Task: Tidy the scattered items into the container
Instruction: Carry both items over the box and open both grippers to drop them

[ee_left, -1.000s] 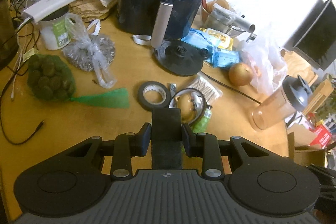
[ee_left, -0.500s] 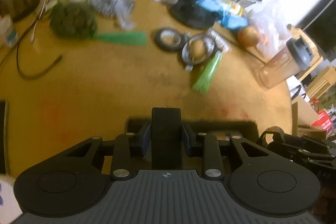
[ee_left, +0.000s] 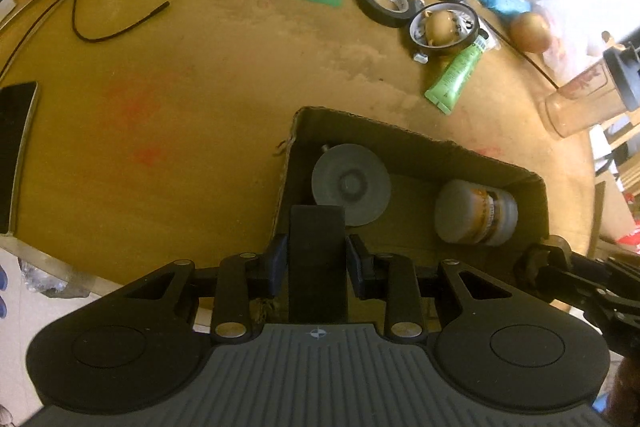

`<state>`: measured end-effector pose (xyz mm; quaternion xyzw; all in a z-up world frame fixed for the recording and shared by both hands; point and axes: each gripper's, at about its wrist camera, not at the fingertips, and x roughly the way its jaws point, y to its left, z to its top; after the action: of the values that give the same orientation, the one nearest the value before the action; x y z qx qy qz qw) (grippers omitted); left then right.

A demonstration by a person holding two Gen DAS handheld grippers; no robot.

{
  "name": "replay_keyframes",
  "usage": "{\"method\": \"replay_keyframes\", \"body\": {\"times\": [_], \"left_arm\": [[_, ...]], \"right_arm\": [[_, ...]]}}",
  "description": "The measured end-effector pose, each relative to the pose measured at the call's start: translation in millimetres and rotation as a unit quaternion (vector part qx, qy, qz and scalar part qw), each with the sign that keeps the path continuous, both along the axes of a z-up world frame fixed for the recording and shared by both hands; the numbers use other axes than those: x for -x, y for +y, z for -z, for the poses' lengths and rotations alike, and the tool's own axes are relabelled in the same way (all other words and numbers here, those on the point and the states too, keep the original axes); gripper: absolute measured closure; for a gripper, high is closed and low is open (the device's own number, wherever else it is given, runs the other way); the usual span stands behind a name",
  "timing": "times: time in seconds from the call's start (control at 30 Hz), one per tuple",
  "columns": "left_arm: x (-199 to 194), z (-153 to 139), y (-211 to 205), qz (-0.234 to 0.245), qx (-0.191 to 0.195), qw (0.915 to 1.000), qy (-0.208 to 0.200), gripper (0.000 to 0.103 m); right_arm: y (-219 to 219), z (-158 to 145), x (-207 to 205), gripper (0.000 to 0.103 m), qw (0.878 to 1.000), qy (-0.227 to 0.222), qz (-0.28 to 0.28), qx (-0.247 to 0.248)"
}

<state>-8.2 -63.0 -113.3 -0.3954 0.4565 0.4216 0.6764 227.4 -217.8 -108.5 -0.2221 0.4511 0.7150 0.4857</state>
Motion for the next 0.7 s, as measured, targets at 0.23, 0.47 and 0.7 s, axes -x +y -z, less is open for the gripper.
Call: {"method": "replay_keyframes", "body": {"times": [0.23, 0.47, 0.7], "left_arm": [[-12.8, 0.4, -1.0, 0.007, -0.002, 0.9991, 0.041, 0.071], [-13.8, -3.3, -7.0, 0.024, 0.004, 0.9983, 0.053, 0.066], [-12.1, -18.3, -8.5, 0.027, -0.019, 0.9989, 0.034, 0.061]], "right_arm": [[0.7, 3.5, 9.3, 0.055, 1.0, -0.018, -0.009, 0.016], [1.7, 8.5, 13.7, 0.054, 0.999, -0.031, -0.01, 0.037], [1.0, 5.1, 13.6, 0.033, 0.999, -0.033, -0.008, 0.03]]}}
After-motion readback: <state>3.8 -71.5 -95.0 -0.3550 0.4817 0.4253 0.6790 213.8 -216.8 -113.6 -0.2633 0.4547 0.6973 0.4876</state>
